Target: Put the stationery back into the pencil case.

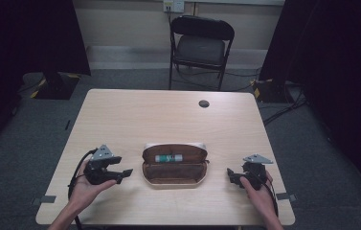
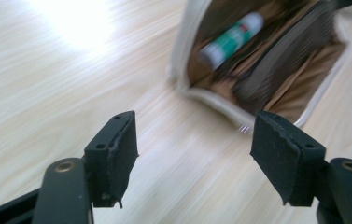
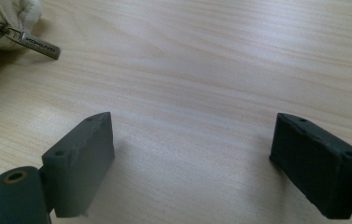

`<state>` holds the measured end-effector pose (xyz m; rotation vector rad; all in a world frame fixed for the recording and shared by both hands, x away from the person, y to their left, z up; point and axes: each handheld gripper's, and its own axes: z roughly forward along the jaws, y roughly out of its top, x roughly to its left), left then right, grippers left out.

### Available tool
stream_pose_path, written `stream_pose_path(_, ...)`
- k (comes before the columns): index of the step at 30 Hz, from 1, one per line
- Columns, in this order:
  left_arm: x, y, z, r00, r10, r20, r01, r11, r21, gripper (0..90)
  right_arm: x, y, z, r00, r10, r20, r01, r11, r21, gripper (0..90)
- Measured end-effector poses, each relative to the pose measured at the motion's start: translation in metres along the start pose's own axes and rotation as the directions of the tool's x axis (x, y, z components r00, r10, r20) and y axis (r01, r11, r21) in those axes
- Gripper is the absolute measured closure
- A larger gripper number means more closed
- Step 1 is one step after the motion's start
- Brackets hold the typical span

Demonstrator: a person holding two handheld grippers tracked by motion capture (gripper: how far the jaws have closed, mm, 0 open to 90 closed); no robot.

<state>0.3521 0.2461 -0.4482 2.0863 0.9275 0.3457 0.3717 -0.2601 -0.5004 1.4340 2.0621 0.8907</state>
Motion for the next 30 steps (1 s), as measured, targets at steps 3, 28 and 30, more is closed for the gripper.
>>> stream_pose_path(3,0.010,-0.015,-0.001,0.9987,-0.022,-0.046,0.024,0.9989,0.041,28.6,0.000,0.000,0.000,1.0000,0.000,0.000,0.000,1.000,0.000,12.2)
stream_pose_path(28,0.058,-0.055,0.011,0.9654,-0.098,-0.241,0.111,0.9929,0.041,9.4,0.000,0.000,0.000,1.0000,0.002,0.004,-0.002,1.000,-0.001,12.1)
stream_pose_path(30,0.058,-0.055,0.011,0.9655,-0.098,-0.241,0.112,0.9929,0.041,9.3,0.000,0.000,0.000,1.0000,0.003,0.007,-0.003,1.000,-0.001,12.0)
